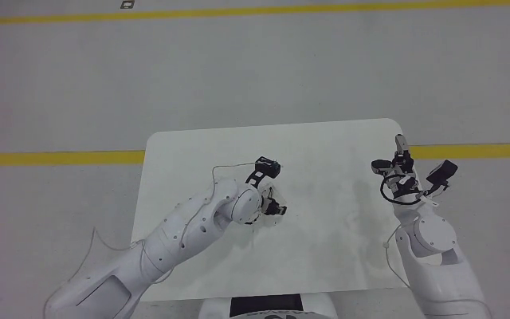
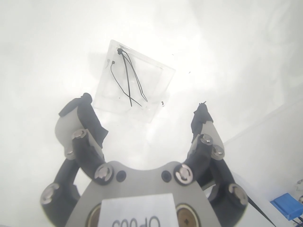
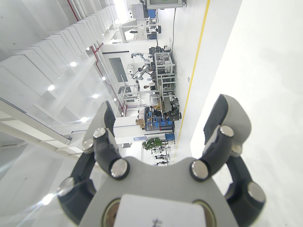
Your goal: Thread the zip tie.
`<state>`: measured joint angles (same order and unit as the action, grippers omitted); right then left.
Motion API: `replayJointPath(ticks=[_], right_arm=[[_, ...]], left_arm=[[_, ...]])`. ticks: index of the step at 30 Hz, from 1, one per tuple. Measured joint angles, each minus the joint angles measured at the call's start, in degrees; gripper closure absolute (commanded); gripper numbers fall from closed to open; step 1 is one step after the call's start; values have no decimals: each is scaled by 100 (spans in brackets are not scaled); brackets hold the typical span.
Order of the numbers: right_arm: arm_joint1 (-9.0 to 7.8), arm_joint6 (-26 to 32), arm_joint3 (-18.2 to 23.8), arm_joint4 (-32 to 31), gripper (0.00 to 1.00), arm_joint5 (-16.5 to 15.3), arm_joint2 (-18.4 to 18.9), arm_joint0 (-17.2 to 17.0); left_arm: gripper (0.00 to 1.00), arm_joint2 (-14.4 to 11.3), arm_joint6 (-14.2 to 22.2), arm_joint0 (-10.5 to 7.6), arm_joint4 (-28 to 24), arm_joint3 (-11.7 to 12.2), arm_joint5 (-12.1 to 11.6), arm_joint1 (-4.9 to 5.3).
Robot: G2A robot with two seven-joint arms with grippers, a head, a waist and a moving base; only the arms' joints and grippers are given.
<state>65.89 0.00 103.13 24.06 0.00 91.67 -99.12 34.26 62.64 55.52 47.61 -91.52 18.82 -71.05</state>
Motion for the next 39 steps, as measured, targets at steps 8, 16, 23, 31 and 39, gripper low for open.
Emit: replayJointPath(ticks=[8, 16, 23, 31, 39], right_arm=[[0, 0, 0, 0, 0, 0, 0, 0], [0, 0, 0, 0, 0, 0, 0, 0], [0, 0, 0, 0, 0, 0, 0, 0], [0, 0, 0, 0, 0, 0, 0, 0], [0, 0, 0, 0, 0, 0, 0, 0]], left_arm=[[55, -6, 156, -40, 242, -145, 67, -17], [74, -34, 221, -45, 312, -74, 66, -76], [80, -120, 216, -146, 349, 189, 66, -154], [82, -176, 255, -214, 462, 497, 66, -277], [87, -338, 265, -361, 408, 851, 66, -436]])
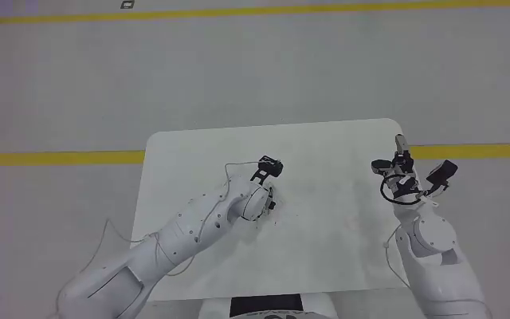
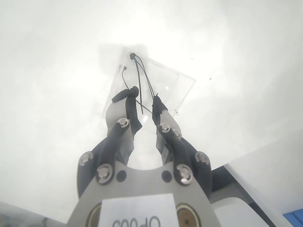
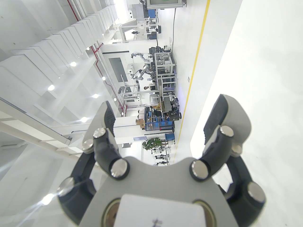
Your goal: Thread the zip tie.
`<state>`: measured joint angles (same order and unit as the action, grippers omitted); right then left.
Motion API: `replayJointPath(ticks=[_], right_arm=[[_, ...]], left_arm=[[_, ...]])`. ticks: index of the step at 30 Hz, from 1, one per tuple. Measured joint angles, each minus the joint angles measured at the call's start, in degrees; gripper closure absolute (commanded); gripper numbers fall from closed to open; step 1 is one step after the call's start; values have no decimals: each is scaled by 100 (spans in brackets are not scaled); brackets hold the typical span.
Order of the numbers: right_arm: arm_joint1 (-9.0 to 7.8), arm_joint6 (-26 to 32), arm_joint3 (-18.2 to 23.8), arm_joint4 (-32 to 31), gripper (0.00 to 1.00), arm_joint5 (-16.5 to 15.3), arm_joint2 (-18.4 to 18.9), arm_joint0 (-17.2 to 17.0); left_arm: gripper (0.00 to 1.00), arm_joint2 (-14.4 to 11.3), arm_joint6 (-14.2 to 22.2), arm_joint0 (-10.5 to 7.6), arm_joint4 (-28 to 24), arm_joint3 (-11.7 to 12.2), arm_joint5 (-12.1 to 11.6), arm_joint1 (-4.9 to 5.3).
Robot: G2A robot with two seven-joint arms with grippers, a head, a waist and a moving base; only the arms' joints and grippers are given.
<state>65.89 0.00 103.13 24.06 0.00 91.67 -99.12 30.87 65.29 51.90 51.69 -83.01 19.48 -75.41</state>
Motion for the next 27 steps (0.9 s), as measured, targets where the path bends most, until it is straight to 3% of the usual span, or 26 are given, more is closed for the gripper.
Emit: replayJointPath(ticks=[7, 14, 27], right_arm=[[0, 0, 0, 0, 0, 0, 0, 0], [0, 0, 0, 0, 0, 0, 0, 0], [0, 0, 0, 0, 0, 0, 0, 0]], left_arm=[[92, -181, -3, -155, -169, 374, -106, -156], [92, -339, -39, -307, -104, 680, 1, -303], [89, -352, -32, -373, 33, 1092, 0, -534]])
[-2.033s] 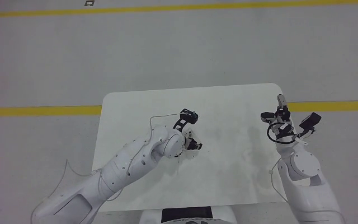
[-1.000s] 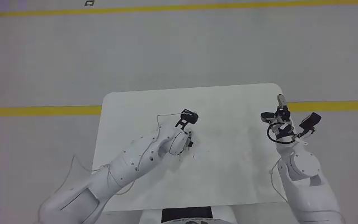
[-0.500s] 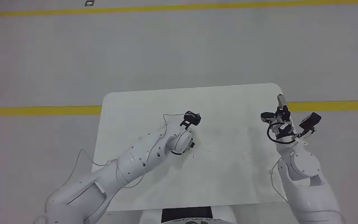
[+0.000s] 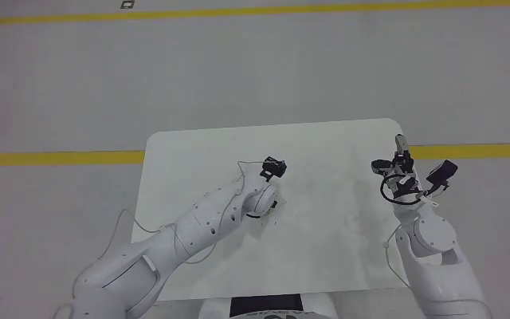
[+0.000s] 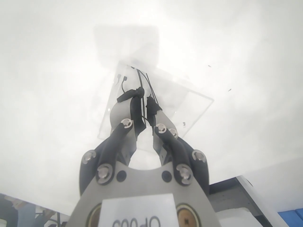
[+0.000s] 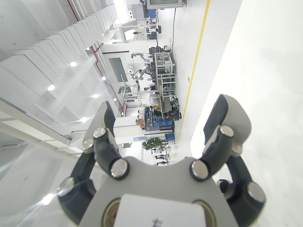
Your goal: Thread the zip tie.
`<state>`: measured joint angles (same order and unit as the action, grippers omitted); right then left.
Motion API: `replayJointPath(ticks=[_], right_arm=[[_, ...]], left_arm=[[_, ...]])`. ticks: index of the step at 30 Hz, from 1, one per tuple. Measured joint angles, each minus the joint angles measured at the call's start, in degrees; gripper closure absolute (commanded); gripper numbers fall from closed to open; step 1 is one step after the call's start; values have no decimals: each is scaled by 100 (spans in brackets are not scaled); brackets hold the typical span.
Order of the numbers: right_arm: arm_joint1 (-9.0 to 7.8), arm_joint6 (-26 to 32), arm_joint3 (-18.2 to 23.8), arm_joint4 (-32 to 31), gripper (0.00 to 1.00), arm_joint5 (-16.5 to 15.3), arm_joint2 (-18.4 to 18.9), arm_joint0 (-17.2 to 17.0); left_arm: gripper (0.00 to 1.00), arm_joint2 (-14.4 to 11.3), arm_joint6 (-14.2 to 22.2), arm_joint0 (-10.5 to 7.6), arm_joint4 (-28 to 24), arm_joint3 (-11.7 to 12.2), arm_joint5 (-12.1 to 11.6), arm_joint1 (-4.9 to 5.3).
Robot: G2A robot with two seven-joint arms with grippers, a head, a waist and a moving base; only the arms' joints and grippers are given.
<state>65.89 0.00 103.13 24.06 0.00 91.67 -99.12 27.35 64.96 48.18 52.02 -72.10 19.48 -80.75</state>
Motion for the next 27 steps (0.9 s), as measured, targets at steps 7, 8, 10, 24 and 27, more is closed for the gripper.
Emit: replayJointPath(ticks=[7, 8, 10, 24, 27], right_arm=[[0, 0, 0, 0, 0, 0, 0, 0], [0, 0, 0, 0, 0, 0, 0, 0], [0, 0, 0, 0, 0, 0, 0, 0], [0, 0, 0, 0, 0, 0, 0, 0], [0, 0, 0, 0, 0, 0, 0, 0]], left_arm=[[86, 38, -2, 0, 8, 136, 0, -69], [86, 39, -2, -3, 1, 155, 0, -79], [86, 40, -1, -9, -17, 187, -11, -93], [100, 59, -54, -58, -99, 455, -162, -171], [100, 62, -51, -60, -88, 453, -163, -180]])
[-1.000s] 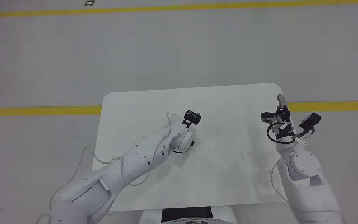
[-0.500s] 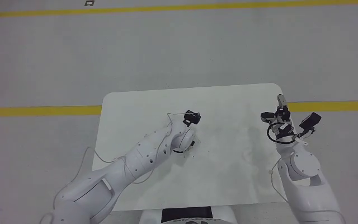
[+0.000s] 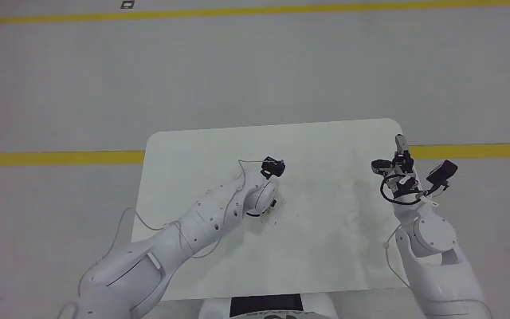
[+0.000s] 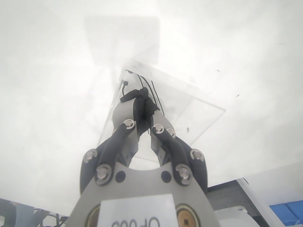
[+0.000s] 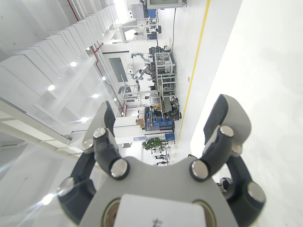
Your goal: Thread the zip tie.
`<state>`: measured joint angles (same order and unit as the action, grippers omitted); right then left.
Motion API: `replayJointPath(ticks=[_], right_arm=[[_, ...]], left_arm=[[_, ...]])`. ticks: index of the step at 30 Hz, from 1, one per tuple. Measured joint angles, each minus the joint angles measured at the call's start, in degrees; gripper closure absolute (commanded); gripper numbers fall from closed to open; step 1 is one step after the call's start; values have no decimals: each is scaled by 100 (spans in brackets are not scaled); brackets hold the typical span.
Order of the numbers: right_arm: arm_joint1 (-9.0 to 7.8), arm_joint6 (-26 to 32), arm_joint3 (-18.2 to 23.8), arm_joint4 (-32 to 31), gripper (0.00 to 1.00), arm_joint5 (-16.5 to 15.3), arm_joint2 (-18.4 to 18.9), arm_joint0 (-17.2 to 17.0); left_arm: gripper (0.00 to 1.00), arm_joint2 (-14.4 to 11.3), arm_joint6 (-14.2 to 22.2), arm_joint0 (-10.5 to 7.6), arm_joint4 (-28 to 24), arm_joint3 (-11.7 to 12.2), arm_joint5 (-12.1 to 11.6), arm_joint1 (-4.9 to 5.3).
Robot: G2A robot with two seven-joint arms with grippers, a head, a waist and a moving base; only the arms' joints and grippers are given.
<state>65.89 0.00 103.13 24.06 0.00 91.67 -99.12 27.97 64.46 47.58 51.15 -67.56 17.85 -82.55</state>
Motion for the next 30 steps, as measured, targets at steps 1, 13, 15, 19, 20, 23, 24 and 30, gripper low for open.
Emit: replayJointPath(ticks=[1, 13, 15, 19, 20, 23, 24, 30], right_arm=[[0, 0, 0, 0, 0, 0, 0, 0], [0, 0, 0, 0, 0, 0, 0, 0], [0, 0, 0, 0, 0, 0, 0, 0], [0, 0, 0, 0, 0, 0, 0, 0], [0, 0, 0, 0, 0, 0, 0, 0], [0, 0, 0, 0, 0, 0, 0, 0], [0, 0, 0, 0, 0, 0, 0, 0], [0, 0, 0, 0, 0, 0, 0, 0]], left_arm=[[100, 2, 8, 3, 11, -24, 7, 0], [100, 415, 438, 595, 730, -1534, 157, 391], [100, 594, 528, 792, 876, -1920, 127, 510], [100, 1012, 559, 1234, 1132, -2594, 55, 736], [100, 1154, 548, 1384, 1207, -2777, 29, 805], [100, 1514, 494, 1751, 1200, -3215, -170, 952], [100, 1619, 461, 1856, 1183, -3334, -285, 994], [100, 2291, 329, 2441, 878, -3809, -1016, 1225]])
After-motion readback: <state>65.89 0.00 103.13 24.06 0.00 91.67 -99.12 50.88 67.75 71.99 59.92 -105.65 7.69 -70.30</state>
